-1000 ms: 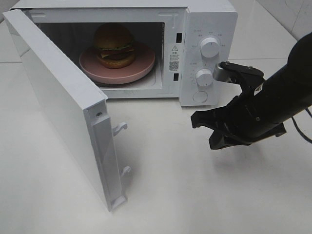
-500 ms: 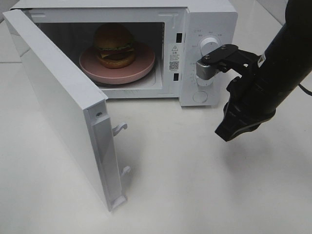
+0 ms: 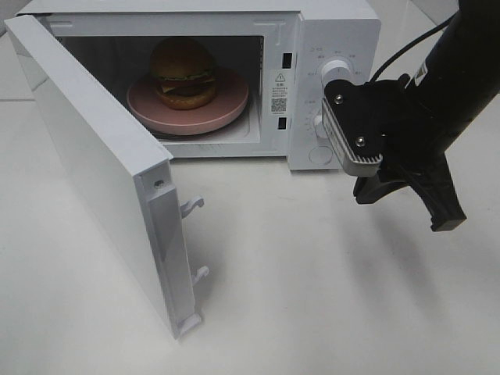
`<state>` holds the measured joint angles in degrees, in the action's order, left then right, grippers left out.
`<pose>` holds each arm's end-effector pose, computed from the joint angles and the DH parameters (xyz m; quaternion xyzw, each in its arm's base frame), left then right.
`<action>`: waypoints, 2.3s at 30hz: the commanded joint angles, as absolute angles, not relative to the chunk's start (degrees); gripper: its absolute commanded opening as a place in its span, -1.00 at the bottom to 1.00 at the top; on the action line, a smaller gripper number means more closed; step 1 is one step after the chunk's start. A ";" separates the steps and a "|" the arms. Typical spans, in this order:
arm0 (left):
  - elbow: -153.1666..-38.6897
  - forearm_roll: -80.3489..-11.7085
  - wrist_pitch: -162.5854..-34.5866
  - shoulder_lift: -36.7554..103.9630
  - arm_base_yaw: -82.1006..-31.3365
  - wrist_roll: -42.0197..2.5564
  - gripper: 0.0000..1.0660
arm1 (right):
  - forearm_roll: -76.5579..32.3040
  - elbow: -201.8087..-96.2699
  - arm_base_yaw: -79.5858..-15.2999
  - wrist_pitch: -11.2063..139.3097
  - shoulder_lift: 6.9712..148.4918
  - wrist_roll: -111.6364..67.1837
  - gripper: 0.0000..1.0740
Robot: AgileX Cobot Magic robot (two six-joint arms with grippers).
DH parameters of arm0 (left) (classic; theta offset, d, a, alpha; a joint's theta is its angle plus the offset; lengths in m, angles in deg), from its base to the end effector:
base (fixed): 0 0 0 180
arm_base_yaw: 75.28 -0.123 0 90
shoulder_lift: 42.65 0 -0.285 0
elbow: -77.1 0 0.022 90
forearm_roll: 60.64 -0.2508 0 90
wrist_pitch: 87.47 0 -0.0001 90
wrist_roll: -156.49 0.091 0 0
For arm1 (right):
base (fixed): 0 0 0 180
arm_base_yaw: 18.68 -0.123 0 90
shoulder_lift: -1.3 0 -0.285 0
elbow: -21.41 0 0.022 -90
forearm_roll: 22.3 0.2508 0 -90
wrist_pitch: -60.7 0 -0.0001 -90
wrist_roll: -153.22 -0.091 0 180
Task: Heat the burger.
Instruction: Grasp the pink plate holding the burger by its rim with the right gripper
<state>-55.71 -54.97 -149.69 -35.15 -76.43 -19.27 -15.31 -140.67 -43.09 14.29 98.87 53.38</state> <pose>-0.0096 -0.0082 0.2822 0.0262 0.8508 -0.0247 0.5243 0.2715 0.1320 0.2314 -0.7586 0.6303 -0.0290 0.1623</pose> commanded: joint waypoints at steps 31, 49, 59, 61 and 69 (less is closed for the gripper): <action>-55.48 -54.79 -148.89 -36.01 -76.60 -19.27 0.86 | -30.03 -141.08 -51.40 36.01 98.70 43.06 0.63; -55.48 -54.79 -148.89 -36.01 -76.60 -19.27 0.86 | -31.07 -152.88 -55.06 37.50 110.50 40.94 0.59; -55.48 -54.79 -148.89 -36.01 -76.60 -19.27 0.86 | -31.64 -158.21 -56.90 38.81 115.72 38.99 0.56; -55.48 -54.79 -148.89 -36.01 -76.60 -19.27 0.86 | -31.64 -159.18 -56.90 38.81 116.75 38.48 0.56; -55.48 -54.79 -148.89 -36.01 -76.60 -19.27 0.86 | -32.67 -163.31 -56.90 39.21 121.51 37.68 0.55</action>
<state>-55.71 -54.97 -149.69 -35.15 -76.43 -19.27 -32.27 -162.79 -56.55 38.87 121.39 38.48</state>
